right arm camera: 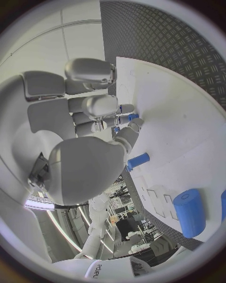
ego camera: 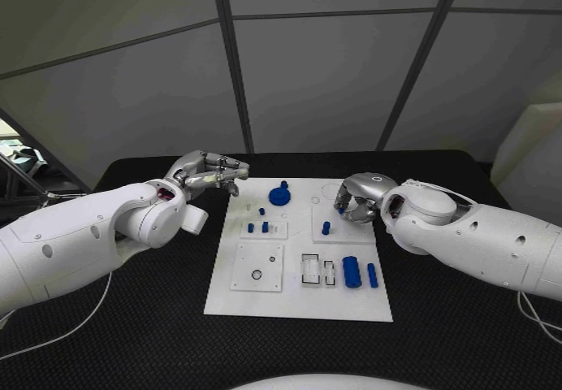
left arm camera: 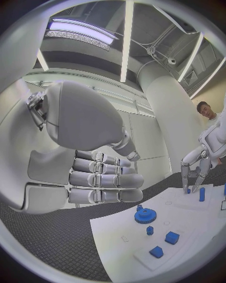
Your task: Assemble the parts on the task board
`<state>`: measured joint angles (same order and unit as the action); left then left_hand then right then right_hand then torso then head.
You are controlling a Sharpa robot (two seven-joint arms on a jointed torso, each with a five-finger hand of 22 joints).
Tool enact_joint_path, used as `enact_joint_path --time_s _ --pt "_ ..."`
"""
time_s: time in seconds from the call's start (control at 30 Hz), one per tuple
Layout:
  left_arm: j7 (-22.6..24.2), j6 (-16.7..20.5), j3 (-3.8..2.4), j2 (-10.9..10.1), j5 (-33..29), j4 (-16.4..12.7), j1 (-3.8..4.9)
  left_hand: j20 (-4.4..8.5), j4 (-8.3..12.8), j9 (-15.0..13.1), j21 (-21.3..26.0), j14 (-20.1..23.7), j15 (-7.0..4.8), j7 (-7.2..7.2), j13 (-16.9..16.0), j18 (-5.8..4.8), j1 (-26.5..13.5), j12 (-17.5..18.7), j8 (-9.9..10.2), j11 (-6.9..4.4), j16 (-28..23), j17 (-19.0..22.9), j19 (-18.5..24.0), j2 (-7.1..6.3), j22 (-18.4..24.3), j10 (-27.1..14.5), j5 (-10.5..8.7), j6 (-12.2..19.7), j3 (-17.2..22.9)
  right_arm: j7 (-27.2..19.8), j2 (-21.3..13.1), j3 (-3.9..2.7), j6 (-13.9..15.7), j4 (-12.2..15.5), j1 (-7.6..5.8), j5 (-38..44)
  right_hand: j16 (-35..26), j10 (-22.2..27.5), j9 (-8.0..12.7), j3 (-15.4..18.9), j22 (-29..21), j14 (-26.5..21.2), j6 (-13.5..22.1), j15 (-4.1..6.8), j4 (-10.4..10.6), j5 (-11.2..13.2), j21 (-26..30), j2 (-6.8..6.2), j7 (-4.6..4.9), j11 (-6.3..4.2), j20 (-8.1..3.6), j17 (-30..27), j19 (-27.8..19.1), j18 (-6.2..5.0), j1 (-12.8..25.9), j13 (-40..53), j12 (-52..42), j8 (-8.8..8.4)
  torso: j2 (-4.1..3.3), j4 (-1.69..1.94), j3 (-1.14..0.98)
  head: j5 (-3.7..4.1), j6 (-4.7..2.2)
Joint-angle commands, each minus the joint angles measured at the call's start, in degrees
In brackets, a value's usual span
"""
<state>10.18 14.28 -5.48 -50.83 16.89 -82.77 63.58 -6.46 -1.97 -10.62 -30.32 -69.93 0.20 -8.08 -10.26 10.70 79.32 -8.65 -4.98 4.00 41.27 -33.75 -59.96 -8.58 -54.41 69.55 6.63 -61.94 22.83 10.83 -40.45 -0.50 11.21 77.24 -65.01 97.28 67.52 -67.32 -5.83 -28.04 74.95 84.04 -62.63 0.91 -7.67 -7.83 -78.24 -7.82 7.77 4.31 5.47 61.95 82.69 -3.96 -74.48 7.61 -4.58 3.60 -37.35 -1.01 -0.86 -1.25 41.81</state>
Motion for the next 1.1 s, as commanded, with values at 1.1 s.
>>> enact_joint_path --time_s 1.1 --pt "0.42 -0.69 -0.08 -0.20 -1.29 0.47 0.03 0.11 0.80 -0.04 0.73 0.19 -0.01 -0.21 -0.16 -0.26 0.70 -0.08 0.60 0.36 -0.73 0.36 -0.70 0.43 0.40 -0.11 0.52 -0.26 0.04 1.43 -1.50 -0.08 6.04 2.18 0.82 2.14 0.70 -6.64 -0.66 -0.29 8.95 1.32 -6.19 1.42 -0.70 -0.32 -6.82 4.23 -1.75 -1.97 -1.49 -1.67 4.10 2.34 -0.03 -1.10 0.18 1.55 0.14 -0.06 -0.01 0.26 0.09"
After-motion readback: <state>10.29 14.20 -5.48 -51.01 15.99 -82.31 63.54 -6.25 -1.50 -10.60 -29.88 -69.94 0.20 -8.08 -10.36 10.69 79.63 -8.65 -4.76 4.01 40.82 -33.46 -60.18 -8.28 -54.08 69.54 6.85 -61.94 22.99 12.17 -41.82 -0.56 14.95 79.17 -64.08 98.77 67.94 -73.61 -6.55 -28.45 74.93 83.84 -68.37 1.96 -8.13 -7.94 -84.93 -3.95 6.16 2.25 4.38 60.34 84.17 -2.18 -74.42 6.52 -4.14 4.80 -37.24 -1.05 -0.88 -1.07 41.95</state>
